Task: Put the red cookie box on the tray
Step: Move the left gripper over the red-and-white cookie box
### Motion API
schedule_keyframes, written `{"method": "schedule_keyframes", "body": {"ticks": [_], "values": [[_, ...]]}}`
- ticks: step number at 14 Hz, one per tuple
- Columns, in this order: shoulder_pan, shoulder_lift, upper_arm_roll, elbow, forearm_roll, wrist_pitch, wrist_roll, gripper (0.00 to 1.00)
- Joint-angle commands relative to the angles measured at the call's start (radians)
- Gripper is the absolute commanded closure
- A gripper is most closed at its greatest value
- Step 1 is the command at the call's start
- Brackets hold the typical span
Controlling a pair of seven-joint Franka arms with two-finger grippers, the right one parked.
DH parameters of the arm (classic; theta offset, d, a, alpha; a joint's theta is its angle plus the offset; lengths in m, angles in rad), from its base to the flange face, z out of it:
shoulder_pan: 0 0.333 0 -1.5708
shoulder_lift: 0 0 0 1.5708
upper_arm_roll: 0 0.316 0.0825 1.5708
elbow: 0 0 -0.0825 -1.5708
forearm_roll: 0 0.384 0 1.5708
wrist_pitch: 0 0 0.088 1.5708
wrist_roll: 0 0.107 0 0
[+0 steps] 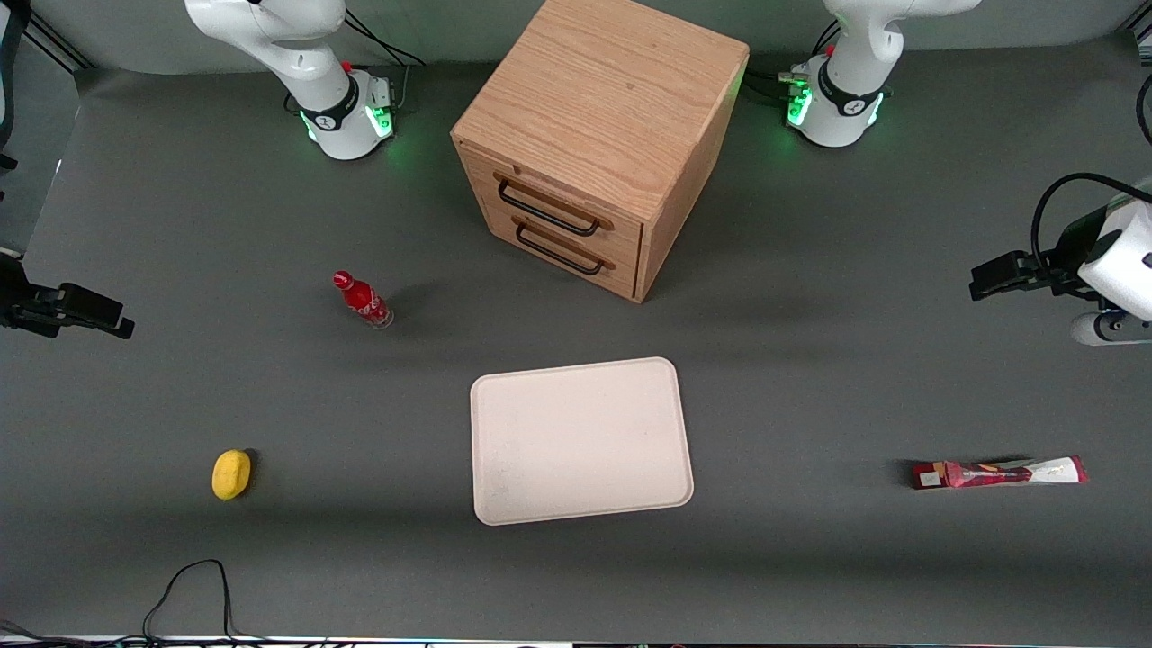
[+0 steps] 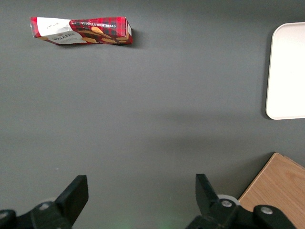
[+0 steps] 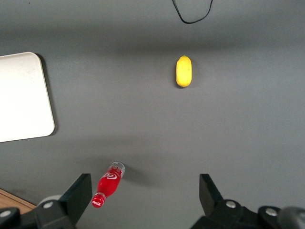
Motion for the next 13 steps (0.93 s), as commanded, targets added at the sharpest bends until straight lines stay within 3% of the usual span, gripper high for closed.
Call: {"method": "schedule_keyframes", "body": {"ticks": [1, 8, 13], "values": [[-0.004, -0.014, 0.003, -0.006, 0.003, -0.019, -0.007, 0.00], [0.063, 0.049, 0.011, 0.042, 0.012, 0.001, 0.002, 0.00], [0.198, 0.277, 0.010, 0.303, 0.005, 0.006, 0.150, 0.00]]}}
